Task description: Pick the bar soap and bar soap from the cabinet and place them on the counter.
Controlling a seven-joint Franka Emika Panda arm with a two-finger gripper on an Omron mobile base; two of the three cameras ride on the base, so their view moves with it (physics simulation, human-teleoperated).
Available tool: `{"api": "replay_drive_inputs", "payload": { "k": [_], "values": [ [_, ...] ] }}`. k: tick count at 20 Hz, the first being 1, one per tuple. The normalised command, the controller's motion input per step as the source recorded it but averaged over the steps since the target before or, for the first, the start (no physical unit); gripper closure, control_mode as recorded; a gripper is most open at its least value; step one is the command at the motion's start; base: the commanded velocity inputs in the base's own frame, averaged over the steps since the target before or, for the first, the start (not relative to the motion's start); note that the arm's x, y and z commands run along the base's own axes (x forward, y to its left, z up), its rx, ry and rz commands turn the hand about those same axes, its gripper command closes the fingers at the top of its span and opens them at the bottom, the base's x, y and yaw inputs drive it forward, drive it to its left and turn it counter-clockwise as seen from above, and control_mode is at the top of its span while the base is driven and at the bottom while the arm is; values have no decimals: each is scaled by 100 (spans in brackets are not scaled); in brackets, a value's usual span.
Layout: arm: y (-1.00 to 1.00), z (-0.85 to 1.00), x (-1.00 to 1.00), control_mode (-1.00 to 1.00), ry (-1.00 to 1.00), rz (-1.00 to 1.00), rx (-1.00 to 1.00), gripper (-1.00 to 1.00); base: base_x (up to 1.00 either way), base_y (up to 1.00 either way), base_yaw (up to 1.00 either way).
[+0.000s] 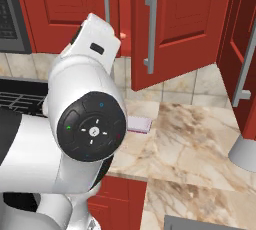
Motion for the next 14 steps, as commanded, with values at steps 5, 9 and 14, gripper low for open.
{"api": "replay_drive_inputs", "payload": {
  "k": [5, 9, 14],
  "values": [
    [27, -8, 1, -100, -2, -1, -16, -100, 0, 0, 0],
    [20, -6, 0, -100, -1, -6, -18, -100, 0, 0, 0],
    [17, 0, 0, -100, 0, -13, -24, -100, 0, 0, 0]
  ]
}}
